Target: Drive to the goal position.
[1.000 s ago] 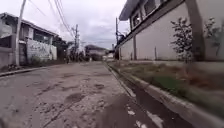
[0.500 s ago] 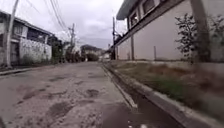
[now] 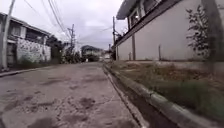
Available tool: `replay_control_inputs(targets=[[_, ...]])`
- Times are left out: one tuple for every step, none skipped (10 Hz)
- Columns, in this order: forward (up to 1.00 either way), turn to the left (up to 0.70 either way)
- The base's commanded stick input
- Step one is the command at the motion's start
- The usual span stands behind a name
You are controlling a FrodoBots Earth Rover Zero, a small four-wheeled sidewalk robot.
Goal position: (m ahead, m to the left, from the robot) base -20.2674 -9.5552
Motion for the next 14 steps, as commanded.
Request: replay_control_inputs(targets=[[0.85, 0.00], [0.85, 0.00], [0.85, 0.00], [0.85, 0.00], [0.85, 0.00], [0.85, 0.00], [0.85, 0.00], [0.85, 0.02], [0.85, 0.28], [0.85, 0.14], [0.85, 0.00], [0.85, 0.00], [0.85, 0.02], [0.85, 0.10]])
